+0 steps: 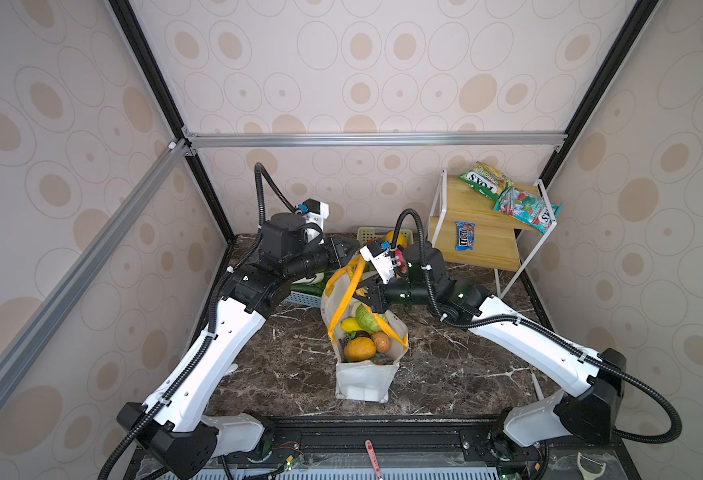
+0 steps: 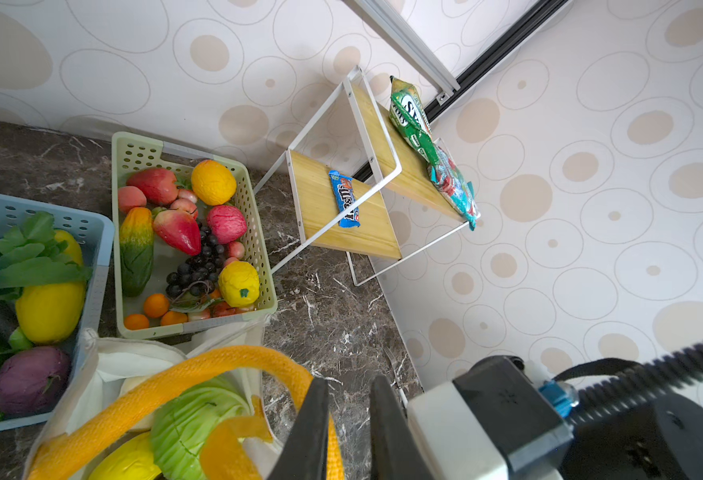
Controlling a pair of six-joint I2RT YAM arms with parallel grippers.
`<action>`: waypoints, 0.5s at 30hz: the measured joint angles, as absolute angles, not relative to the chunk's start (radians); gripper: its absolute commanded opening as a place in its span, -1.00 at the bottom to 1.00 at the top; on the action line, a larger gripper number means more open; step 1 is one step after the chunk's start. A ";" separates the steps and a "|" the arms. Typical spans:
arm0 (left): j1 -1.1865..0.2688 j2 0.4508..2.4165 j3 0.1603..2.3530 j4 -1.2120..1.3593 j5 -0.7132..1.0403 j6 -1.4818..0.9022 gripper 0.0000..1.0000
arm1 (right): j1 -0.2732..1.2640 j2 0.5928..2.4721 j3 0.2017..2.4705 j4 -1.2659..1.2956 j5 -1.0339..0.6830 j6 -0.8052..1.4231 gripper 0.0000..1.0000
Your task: Place the food into the grocery bag and tie it
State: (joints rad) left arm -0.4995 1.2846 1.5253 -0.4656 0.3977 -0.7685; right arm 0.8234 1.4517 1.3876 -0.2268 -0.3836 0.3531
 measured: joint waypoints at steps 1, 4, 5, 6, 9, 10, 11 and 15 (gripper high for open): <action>-0.501 1.283 1.520 -0.461 0.397 -0.772 -0.60 | 0.823 1.452 1.379 -0.206 -0.375 0.353 -0.84; -0.502 1.277 1.490 -0.454 0.393 -0.782 -0.30 | 0.823 1.454 1.350 -0.143 -0.366 0.354 -0.83; -0.502 1.277 1.485 -0.458 0.386 -0.784 -0.15 | 0.823 1.455 1.337 -0.118 -0.366 0.355 -0.83; -0.503 1.279 1.485 -0.464 0.378 -0.782 -0.02 | 0.823 1.455 1.324 -0.094 -0.365 0.358 -0.83; -0.502 1.283 1.509 -0.532 0.321 -0.757 0.18 | 0.823 1.455 1.290 -0.042 -0.365 0.362 -0.82; -0.502 1.286 1.524 -0.556 0.301 -0.747 0.20 | 0.823 1.455 1.285 -0.033 -0.366 0.362 -0.83; -0.502 1.290 1.544 -0.580 0.278 -0.736 0.20 | 0.823 1.455 1.284 -0.028 -0.366 0.362 -0.83; -0.502 1.290 1.567 -0.626 0.236 -0.712 0.18 | 0.823 1.455 1.284 -0.009 -0.366 0.361 -0.83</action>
State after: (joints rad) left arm -0.5022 1.2896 1.5669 -0.6262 0.2359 -0.7116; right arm 0.8234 1.4551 1.2842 -0.0093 -0.3660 0.3611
